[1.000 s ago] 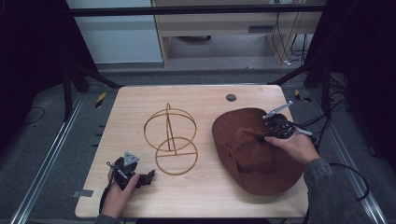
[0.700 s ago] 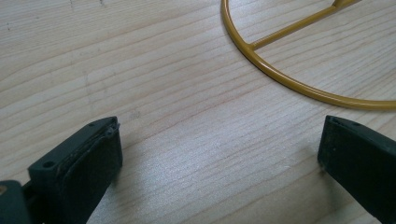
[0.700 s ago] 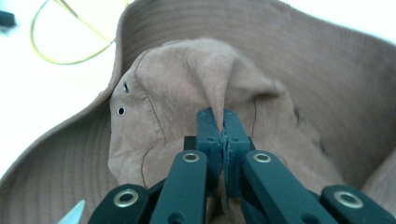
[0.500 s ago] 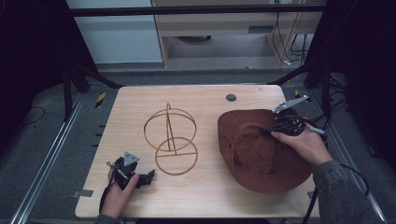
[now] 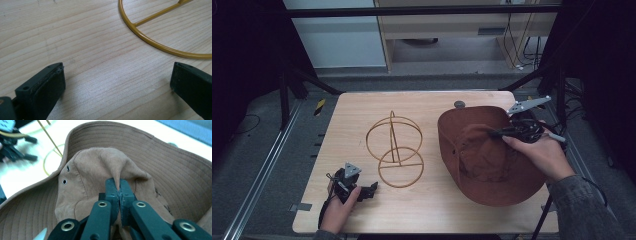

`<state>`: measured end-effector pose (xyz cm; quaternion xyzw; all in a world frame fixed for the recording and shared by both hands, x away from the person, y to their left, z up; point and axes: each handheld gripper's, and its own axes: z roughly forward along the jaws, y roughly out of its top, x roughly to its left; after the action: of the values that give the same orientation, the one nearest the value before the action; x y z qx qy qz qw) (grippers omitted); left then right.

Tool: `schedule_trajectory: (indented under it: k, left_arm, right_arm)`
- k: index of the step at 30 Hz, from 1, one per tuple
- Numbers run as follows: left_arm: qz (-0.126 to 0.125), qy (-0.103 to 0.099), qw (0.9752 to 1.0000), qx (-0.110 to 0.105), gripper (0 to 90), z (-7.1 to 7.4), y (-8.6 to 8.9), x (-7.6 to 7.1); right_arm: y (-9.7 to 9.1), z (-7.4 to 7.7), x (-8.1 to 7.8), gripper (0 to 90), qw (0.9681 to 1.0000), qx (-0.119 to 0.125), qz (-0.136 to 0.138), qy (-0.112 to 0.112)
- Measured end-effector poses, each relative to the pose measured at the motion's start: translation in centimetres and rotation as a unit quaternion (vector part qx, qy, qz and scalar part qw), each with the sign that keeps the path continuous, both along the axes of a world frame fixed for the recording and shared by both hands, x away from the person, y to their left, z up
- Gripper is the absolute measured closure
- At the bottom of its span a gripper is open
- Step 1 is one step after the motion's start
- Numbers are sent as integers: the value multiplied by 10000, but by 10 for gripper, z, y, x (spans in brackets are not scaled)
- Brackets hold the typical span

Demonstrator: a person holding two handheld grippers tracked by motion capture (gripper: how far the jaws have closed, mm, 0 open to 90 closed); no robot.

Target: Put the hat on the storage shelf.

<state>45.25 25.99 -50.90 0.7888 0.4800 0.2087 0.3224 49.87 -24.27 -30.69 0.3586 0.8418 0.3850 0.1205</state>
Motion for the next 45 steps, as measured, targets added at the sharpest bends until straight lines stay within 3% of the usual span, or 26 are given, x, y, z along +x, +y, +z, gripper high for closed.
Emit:
schedule_trajectory:
  k: [22,34,45]
  left_arm:
    - [-5,-1,10000,-1,0,0,0,0]
    - [3,-8,10000,-15,0,0,0,0]
    - [3,-7,10000,-13,0,0,0,0]
  right_arm:
    - [8,51,-14,891,9973,322,35,-661]
    - [19,72,-28,891,9938,499,113,-988]
    - [31,84,-31,891,9914,629,226,-1122]
